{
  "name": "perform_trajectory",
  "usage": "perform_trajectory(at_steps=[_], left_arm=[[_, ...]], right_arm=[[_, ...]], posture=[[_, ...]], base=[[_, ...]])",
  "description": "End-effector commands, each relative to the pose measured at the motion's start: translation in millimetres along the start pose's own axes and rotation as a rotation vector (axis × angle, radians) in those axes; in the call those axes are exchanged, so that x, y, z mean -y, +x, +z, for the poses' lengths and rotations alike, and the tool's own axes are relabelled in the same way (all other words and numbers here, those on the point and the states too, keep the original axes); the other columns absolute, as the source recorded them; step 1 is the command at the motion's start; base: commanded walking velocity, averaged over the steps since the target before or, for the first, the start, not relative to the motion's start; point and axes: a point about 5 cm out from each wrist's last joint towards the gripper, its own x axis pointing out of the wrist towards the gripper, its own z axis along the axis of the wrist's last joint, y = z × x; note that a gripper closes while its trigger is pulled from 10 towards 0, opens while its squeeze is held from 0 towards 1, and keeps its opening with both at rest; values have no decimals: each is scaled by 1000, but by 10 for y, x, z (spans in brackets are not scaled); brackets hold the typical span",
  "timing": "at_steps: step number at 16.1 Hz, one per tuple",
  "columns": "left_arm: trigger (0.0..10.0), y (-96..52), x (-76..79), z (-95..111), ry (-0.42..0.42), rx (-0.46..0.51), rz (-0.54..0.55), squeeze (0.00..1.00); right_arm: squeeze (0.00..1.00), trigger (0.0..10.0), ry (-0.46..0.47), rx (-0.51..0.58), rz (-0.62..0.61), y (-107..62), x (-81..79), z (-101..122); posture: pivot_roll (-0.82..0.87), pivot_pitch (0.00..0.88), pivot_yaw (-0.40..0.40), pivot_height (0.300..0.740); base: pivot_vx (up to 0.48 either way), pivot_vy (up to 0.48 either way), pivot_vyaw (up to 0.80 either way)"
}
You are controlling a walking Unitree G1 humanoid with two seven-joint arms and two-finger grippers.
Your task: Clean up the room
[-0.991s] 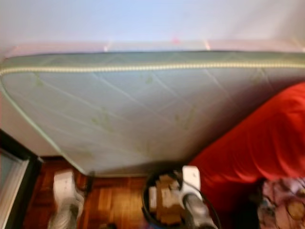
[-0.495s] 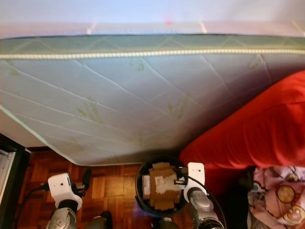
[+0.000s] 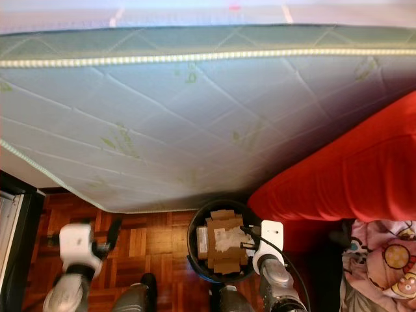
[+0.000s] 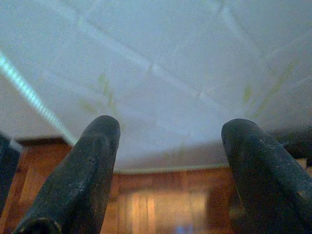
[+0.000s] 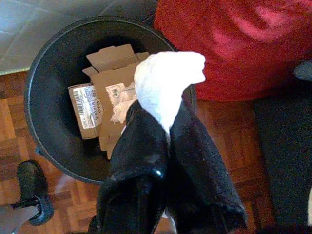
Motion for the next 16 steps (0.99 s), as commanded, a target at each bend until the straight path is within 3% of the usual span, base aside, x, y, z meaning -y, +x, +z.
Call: perform_trajectory(at_steps=[1,7,11,16], left_arm=[[10000,-43,70,-13,18,-26,-51,0],[10000,-68,150,34,-2,-52,-71,0],[10000,-86,165,67,-11,-55,-67,0],[10000,-83,174,83,-18,-62,-65,0]], right_arm=[[0,10000,25,-33,-19,-40,48,-131],[0,10000,23,-48,7,-37,13,-139],[0,10000,-3,-1,181,-1,-190,8],[0,10000,-23,23,225,22,-284,106]], posture=[[133,406,-58,740],[134,412,-63,740],[140,426,-63,740],[135,424,-64,740]], base=[[0,0,0],[0,0,0],[0,0,0],[0,0,0]])
